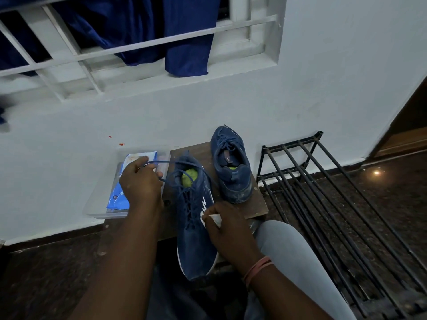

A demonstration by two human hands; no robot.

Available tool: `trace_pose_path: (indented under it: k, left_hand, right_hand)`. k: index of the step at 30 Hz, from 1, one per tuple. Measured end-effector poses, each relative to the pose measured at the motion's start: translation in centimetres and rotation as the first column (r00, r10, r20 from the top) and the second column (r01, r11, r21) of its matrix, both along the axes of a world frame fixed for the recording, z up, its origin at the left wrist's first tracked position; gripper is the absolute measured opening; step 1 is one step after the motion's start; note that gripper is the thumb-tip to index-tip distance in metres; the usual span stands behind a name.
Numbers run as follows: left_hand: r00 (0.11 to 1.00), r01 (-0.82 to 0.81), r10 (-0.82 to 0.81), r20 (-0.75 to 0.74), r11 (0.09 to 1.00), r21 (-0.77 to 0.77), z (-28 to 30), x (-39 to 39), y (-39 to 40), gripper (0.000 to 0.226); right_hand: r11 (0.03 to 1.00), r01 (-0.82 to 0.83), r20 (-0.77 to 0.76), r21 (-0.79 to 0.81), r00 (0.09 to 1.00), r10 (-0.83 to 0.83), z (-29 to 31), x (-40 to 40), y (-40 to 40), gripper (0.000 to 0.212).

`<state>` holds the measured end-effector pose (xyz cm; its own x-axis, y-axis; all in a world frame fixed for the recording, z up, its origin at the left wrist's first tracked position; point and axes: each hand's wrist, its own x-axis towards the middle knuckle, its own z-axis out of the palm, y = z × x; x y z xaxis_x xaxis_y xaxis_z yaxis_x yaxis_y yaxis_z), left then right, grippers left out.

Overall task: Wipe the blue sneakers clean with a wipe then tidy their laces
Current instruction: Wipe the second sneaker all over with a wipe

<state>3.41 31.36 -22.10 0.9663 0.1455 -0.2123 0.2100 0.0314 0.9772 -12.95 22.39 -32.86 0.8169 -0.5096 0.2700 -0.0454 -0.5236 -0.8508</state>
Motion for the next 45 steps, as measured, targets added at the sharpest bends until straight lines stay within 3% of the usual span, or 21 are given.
trace_pose_path:
  k: [2, 3, 4, 5, 6, 8, 9, 11, 12, 16, 20, 22, 24, 27, 29, 31, 35, 38, 39, 42, 45]
  left_hand:
    - [0.999, 0.032, -0.030, -0.017, 0.987, 0.156, -0.2, 0.2, -0.4, 0.043]
    - [0.996, 0.077, -0.057, -0.069, 0.936, 0.343, -0.1, 0.1, -0.7, 0.050]
    - [0.992, 0.118, -0.071, -0.105, 0.825, 0.553, 0.3, -0.5, -1.1, 0.054]
    - [0.992, 0.123, -0.114, -0.059, 0.708, 0.695, 0.6, -1.2, -1.5, 0.054]
    - [0.975, 0.102, -0.216, 0.056, 0.653, 0.750, 0.9, -2.0, -1.9, 0.050]
    - [0.850, 0.107, -0.476, 0.224, 0.574, 0.812, 0.5, -3.5, -2.8, 0.034]
    - [0.809, 0.099, -0.556, 0.191, 0.450, 0.888, 0.0, -4.0, -3.3, 0.028]
    - [0.812, 0.054, -0.581, 0.047, 0.155, 0.986, -0.5, -4.3, -4.3, 0.031]
    - [0.820, 0.051, -0.573, 0.002, 0.077, 0.996, -0.6, -4.0, -4.6, 0.033]
    - [0.709, -0.036, -0.701, 0.074, 0.068, 0.997, -1.3, -2.4, -5.4, 0.040]
    - [0.642, -0.058, -0.766, 0.030, -0.010, 0.998, -1.4, -1.2, -5.6, 0.017]
    - [0.633, -0.081, -0.774, 0.026, -0.033, 0.996, -1.2, -0.5, -5.3, 0.017]
    - [0.654, -0.067, -0.756, 0.033, -0.015, 0.998, -1.2, 0.2, -5.1, 0.018]
    - [0.785, -0.089, -0.609, 0.114, 0.072, 0.993, -0.8, 0.2, -4.3, 0.021]
    - [0.849, -0.106, -0.512, 0.131, 0.078, 0.991, -0.8, -0.1, -3.6, 0.032]
    - [0.863, -0.101, -0.491, 0.121, 0.067, 0.993, -1.2, -0.7, -3.2, 0.043]
    - [0.806, -0.136, -0.574, 0.145, 0.059, 0.989, -1.1, -1.7, -3.9, 0.024]
    - [0.743, 0.033, -0.666, 0.063, 0.130, 0.991, -1.2, -2.5, -5.2, 0.032]
    - [0.740, 0.109, -0.672, -0.014, 0.099, 0.989, -1.4, -2.6, -5.5, 0.036]
    - [0.740, 0.184, -0.639, -0.209, -0.107, 0.977, -1.8, -2.5, -5.6, 0.041]
    - [0.727, 0.302, -0.617, -0.303, -0.109, 0.947, -1.7, -1.2, -5.2, 0.034]
  right_hand:
    - [1.000, -0.002, -0.003, -0.001, 1.000, 0.002, 0.1, 0.0, 0.0, 0.011]
    - [1.000, -0.001, -0.004, 0.000, 1.000, 0.001, 0.1, 0.0, 0.0, 0.011]
    - [1.000, 0.002, -0.005, 0.000, 1.000, -0.002, 0.1, 0.0, 0.0, 0.010]
    - [1.000, 0.005, -0.005, -0.002, 1.000, -0.005, 0.1, 0.0, 0.0, 0.008]
    - [1.000, 0.009, -0.006, -0.002, 1.000, -0.009, 0.0, 0.0, 0.0, 0.008]
    - [1.000, 0.016, -0.010, 0.002, 1.000, -0.016, 0.0, 0.1, 0.0, 0.008]
    - [1.000, 0.019, -0.010, 0.004, 1.000, -0.019, 0.0, 0.1, 0.1, 0.008]
    - [1.000, 0.016, -0.009, 0.008, 1.000, -0.016, 0.0, 0.0, 0.1, 0.009]
    - [1.000, 0.013, -0.007, 0.011, 1.000, -0.013, 0.0, 0.0, 0.1, 0.010]
    - [1.000, -0.005, -0.006, 0.031, 1.000, 0.005, 0.1, -0.1, 0.0, 0.009]
    - [0.999, -0.004, -0.003, 0.050, 1.000, 0.004, 0.0, -0.1, 0.0, 0.008]
    - [0.998, -0.014, 0.008, 0.055, 1.000, 0.014, 0.1, 0.0, 0.0, 0.007]
    - [0.998, -0.014, 0.013, 0.060, 1.000, 0.014, 0.0, 0.0, 0.0, 0.007]
    - [0.997, -0.020, 0.013, 0.075, 1.000, 0.019, -0.2, 0.1, -0.1, 0.007]
    - [0.996, -0.023, 0.007, 0.081, 1.000, 0.023, -0.2, 0.1, 0.0, 0.007]
    - [0.997, -0.023, 0.004, 0.078, 1.000, 0.022, -0.2, 0.1, 0.0, 0.011]
    - [0.997, -0.002, -0.011, 0.078, 1.000, 0.003, -0.2, 0.2, 0.0, 0.010]
    - [0.998, 0.004, -0.016, 0.058, 1.000, -0.003, -0.2, 0.2, 0.0, 0.011]
    - [0.999, 0.005, -0.019, 0.053, 1.000, -0.004, -0.1, 0.1, 0.0, 0.011]
    - [0.995, 0.043, -0.011, 0.088, 0.999, -0.042, 0.1, 0.0, 0.0, 0.010]
    - [0.978, 0.126, 0.018, 0.166, 0.991, -0.131, 0.3, -0.1, -0.5, 0.010]
